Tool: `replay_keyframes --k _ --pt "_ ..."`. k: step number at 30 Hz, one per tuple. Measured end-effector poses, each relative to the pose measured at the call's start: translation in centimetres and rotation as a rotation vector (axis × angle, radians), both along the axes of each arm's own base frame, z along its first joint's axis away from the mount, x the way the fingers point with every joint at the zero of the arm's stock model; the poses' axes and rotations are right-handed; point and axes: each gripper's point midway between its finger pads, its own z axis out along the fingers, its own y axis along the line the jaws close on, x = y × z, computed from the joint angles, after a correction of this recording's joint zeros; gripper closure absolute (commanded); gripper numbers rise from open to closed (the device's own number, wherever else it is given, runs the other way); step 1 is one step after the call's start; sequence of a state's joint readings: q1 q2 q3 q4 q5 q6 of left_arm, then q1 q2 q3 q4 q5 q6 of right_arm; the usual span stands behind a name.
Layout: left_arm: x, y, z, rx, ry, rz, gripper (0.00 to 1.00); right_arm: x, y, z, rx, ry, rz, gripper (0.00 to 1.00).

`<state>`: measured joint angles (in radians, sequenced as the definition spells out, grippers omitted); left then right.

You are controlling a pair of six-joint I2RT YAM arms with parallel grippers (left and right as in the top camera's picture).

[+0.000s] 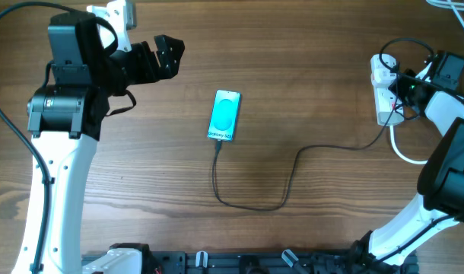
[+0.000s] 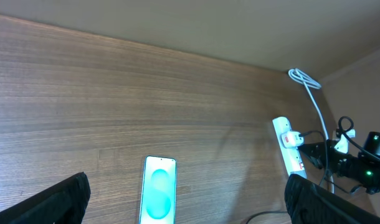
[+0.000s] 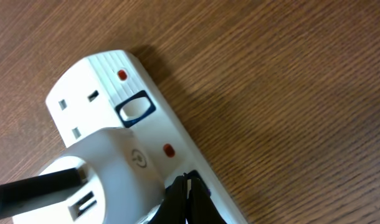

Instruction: Plug charger to phone and switch on socket

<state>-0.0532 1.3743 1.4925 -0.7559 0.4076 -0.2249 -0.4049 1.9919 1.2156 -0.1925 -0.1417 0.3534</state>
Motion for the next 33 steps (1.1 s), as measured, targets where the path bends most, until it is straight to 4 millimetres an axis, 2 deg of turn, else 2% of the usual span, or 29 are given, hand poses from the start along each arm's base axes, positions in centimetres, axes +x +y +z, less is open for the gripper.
replay_keyframes --k 15,28,31,33 --pt "0.0 0.0 0.0 0.000 0.000 0.000 0.00 0.0 0.7 -0.1 0.018 -0.009 0.080 0.96" --pt "0.0 0.0 0.0 0.000 0.000 0.000 0.00 0.0 0.6 0.0 0.021 -0.001 0.074 0.96" --pt "0.0 0.0 0.0 0.000 0.000 0.000 0.00 -0.8 -0.1 0.0 0.058 0.024 0.032 0.96" --pt "0.0 0.0 0.0 0.000 0.000 0.000 0.00 -1.6 -1.5 0.8 0.078 0.030 -0.020 0.96"
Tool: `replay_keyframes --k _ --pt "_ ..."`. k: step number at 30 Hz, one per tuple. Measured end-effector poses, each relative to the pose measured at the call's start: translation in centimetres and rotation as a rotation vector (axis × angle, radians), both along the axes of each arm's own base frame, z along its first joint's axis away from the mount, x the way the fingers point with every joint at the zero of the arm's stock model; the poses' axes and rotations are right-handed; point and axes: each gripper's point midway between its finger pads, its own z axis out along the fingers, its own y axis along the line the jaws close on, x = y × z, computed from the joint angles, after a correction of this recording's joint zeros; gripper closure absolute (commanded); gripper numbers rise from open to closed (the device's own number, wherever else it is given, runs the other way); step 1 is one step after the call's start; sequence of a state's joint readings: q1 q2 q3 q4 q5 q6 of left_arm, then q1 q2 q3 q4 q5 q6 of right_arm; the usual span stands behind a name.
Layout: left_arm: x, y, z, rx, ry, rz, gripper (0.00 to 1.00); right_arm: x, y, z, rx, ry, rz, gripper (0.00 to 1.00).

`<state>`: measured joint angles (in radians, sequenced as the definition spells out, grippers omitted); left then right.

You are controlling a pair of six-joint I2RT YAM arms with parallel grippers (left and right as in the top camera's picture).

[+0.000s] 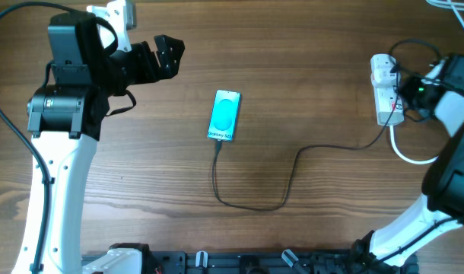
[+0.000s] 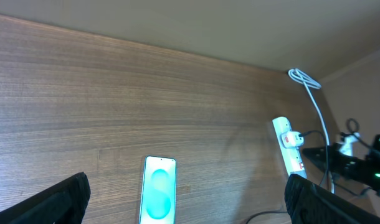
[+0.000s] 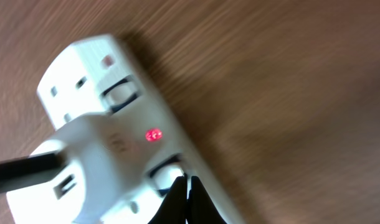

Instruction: Plug charger to phone and switch on socket

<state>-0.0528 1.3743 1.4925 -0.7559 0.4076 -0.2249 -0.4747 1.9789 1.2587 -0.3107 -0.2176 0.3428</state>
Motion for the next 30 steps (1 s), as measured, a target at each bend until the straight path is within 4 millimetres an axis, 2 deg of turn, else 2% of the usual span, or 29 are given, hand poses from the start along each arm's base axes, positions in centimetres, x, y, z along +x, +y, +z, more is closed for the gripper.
replay_keyframes --k 1,4,6,7,8,10,11,14,15,16,18,19,21,22,23,24,26,30 --pt "0.0 0.0 0.0 0.000 0.000 0.000 0.00 -0.5 -1.4 1.1 0.003 -0.012 -0.043 0.95" --pt "0.0 0.0 0.0 0.000 0.000 0.000 0.00 -1.6 -5.3 7.8 -0.039 -0.142 -0.139 0.89" --pt "0.0 0.0 0.0 0.000 0.000 0.000 0.00 -2.4 -6.2 13.5 -0.069 -0.265 -0.157 0.87" --pt "0.0 0.0 0.0 0.000 0.000 0.000 0.00 -2.7 -6.0 16.7 -0.085 -0.332 -0.146 0.88" --pt "0.0 0.0 0.0 0.000 0.000 0.000 0.00 -3.0 -4.8 20.7 -0.100 -0.422 -0.108 0.88" --pt "0.0 0.0 0.0 0.000 0.000 0.000 0.00 -3.4 -2.1 25.5 -0.100 -0.536 -0.023 0.88" --pt "0.0 0.0 0.0 0.000 0.000 0.000 0.00 -3.8 0.4 28.3 -0.091 -0.603 0.049 0.88" --pt "0.0 0.0 0.0 0.000 0.000 0.000 0.00 -5.2 6.7 32.2 -0.054 -0.686 0.211 0.88" --pt "0.0 0.0 0.0 0.000 0.000 0.000 0.00 -5.7 8.5 33.1 -0.046 -0.703 0.262 0.87" --pt "0.0 0.0 0.0 0.000 0.000 0.000 0.00 -6.4 11.3 33.7 -0.031 -0.709 0.333 0.86" --pt "0.0 0.0 0.0 0.000 0.000 0.000 0.00 -8.1 15.4 34.4 -0.010 -0.706 0.435 0.81" --pt "0.0 0.0 0.0 0.000 0.001 0.000 0.00 -9.3 17.6 34.4 0.007 -0.690 0.486 0.69" --pt "0.0 0.0 0.0 0.001 -0.001 0.001 0.00 -11.1 20.0 34.1 0.020 -0.657 0.544 0.41" --pt "0.0 0.0 0.0 0.001 0.001 0.001 0.00 -12.2 21.1 33.8 0.033 -0.632 0.567 0.00" --pt "0.0 0.0 0.0 0.002 0.001 0.002 0.00 -12.8 21.5 33.5 0.041 -0.618 0.573 0.00" --pt "0.0 0.0 -0.1 0.002 0.001 0.002 0.00 -14.3 22.5 32.9 0.064 -0.574 0.588 0.00" --pt "0.0 0.0 -0.1 0.002 0.001 0.002 0.00 -15.8 22.8 31.0 0.137 -0.466 0.545 0.00" --pt "0.0 0.0 0.0 0.002 0.001 0.003 0.00 -17.6 22.6 27.7 0.304 -0.260 0.370 0.00"
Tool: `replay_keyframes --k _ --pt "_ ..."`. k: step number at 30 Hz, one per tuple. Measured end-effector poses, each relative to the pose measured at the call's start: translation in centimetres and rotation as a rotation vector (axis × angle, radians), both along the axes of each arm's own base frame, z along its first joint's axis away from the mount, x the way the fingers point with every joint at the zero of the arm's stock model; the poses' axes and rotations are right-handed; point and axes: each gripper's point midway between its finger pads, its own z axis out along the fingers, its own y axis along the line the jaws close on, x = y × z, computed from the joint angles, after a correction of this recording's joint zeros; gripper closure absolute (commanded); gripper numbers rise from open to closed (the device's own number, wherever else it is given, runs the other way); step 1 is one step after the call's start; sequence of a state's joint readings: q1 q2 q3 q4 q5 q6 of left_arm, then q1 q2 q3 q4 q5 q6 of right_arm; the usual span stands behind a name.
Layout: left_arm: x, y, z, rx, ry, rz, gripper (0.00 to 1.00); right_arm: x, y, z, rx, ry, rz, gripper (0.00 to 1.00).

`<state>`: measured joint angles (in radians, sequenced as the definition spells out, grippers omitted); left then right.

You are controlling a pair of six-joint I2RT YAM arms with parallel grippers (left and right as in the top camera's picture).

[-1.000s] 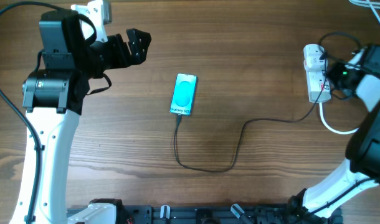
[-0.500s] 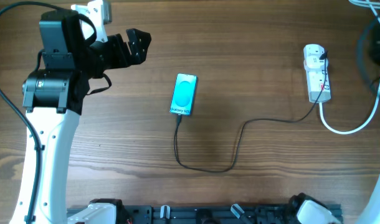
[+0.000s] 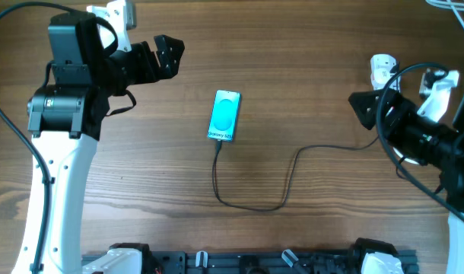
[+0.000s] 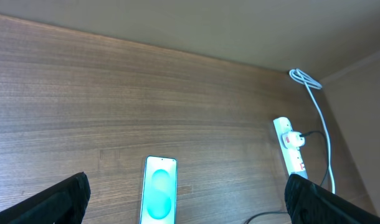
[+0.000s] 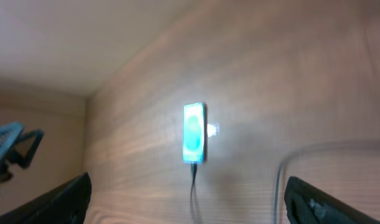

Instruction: Plug charger to phone and switch on socket

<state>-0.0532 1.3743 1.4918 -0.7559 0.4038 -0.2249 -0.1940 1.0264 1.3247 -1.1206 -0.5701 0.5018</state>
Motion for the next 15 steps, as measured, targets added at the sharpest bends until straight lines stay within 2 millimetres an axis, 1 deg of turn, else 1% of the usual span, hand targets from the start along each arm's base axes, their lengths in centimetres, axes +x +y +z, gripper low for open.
replay_keyframes --k 2,4,7,10,13,15 --pt "0.0 0.0 0.0 0.000 0.000 0.000 0.00 -0.5 -0.5 -1.3 0.011 0.087 -0.055 0.00" --pt "0.0 0.0 0.0 0.000 0.000 0.000 0.00 -0.3 -1.3 -2.2 0.004 0.134 -0.110 0.00" --pt "0.0 0.0 0.0 0.000 0.000 0.000 0.00 0.3 -1.8 -3.0 -0.002 0.176 -0.144 0.00" --pt "0.0 0.0 0.0 0.000 0.000 0.000 0.00 1.3 -2.3 -4.4 -0.007 0.222 -0.160 0.00" --pt "0.0 0.0 0.0 0.000 0.000 0.001 0.00 2.7 -2.2 -5.7 -0.019 0.188 -0.155 0.00" --pt "0.0 0.0 0.0 0.001 0.000 0.001 0.00 3.9 -1.5 -6.6 -0.041 0.116 -0.134 0.00"
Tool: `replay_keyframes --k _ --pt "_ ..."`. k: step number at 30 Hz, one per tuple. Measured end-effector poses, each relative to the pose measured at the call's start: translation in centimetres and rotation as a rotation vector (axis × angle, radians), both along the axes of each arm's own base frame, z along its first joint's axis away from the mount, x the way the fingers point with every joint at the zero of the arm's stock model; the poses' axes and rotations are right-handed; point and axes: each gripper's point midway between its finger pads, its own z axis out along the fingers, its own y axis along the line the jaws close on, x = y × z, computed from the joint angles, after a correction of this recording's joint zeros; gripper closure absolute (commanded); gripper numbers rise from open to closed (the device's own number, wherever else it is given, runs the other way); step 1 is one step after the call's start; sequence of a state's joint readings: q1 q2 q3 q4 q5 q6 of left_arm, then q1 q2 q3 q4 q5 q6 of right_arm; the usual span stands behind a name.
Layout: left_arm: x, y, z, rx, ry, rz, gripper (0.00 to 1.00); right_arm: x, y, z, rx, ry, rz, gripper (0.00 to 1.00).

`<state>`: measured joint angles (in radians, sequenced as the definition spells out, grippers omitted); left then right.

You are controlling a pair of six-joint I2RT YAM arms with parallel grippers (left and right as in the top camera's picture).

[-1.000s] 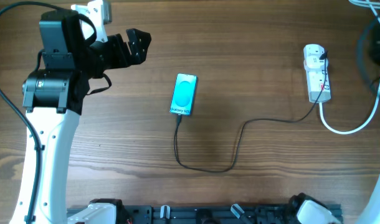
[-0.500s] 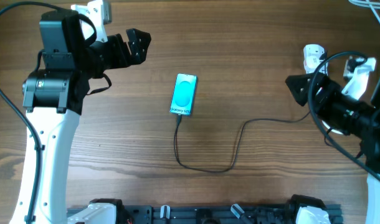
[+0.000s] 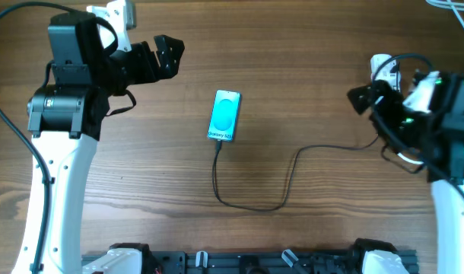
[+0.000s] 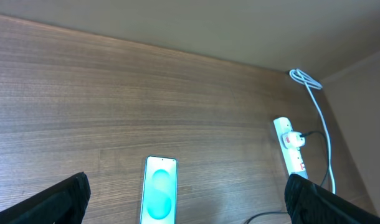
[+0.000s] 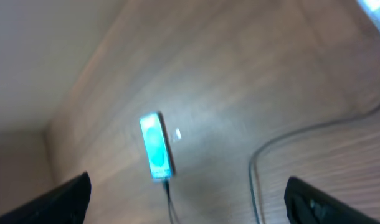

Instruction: Plug charger to phone and switch on socket

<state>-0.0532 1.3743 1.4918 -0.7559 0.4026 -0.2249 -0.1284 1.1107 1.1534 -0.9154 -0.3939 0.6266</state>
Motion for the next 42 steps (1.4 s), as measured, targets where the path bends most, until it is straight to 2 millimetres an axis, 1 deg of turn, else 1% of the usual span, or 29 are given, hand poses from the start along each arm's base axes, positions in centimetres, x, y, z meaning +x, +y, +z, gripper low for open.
replay_keyframes --k 2,3,4,6,7,8,11,15,17,22,26,28,31,33,42 --pt "0.0 0.0 0.0 0.001 0.000 0.002 0.00 0.8 1.2 -1.0 -0.041 -0.110 0.034 0.00" --pt "0.0 0.1 0.0 0.001 0.000 0.002 0.00 0.7 1.7 -1.5 -0.057 -0.154 0.049 0.00" --pt "0.0 0.0 0.0 0.001 0.001 0.002 0.00 0.7 2.3 -1.8 -0.076 -0.236 0.058 0.00" --pt "0.0 0.1 0.0 0.003 0.000 0.005 0.00 -0.1 2.9 -2.7 -0.098 -0.371 0.067 0.00" --pt "0.0 0.1 0.0 0.003 0.001 0.005 0.00 -0.9 3.0 -3.7 -0.104 -0.429 0.061 0.00" --pt "0.0 0.1 0.0 0.004 0.000 0.005 0.00 -1.3 3.0 -4.0 -0.108 -0.475 0.056 0.00" --pt "0.0 0.1 0.0 0.004 0.000 0.005 0.00 -3.0 2.2 -6.6 -0.127 -0.585 0.013 0.00" --pt "0.0 0.1 0.0 0.004 0.000 0.005 0.00 -4.4 1.1 -9.5 -0.157 -0.638 -0.042 0.00" --pt "0.0 0.1 0.0 0.004 0.000 0.005 0.00 -4.6 0.8 -10.0 -0.168 -0.653 -0.063 0.00" --pt "0.0 0.1 0.0 0.004 0.000 0.005 0.00 -4.8 -0.3 -10.5 -0.223 -0.691 -0.107 0.00" --pt "0.0 0.1 0.0 0.004 0.000 0.005 0.00 -4.8 -0.6 -10.1 -0.294 -0.722 -0.087 0.00" --pt "0.0 0.1 0.0 0.004 0.000 0.005 0.00 -4.8 -0.6 -9.7 -0.326 -0.747 -0.077 0.00" --pt "0.0 0.1 0.0 0.004 0.000 0.005 0.00 -5.1 -0.7 -8.2 -0.352 -0.818 -0.079 0.00" --pt "0.0 0.1 0.0 0.004 0.000 0.005 0.00 -5.4 -0.7 -6.8 -0.357 -0.878 -0.087 0.00" --pt "0.0 0.1 0.0 0.004 0.000 0.005 0.00 -5.4 -0.6 -6.8 -0.359 -0.882 -0.082 0.00"
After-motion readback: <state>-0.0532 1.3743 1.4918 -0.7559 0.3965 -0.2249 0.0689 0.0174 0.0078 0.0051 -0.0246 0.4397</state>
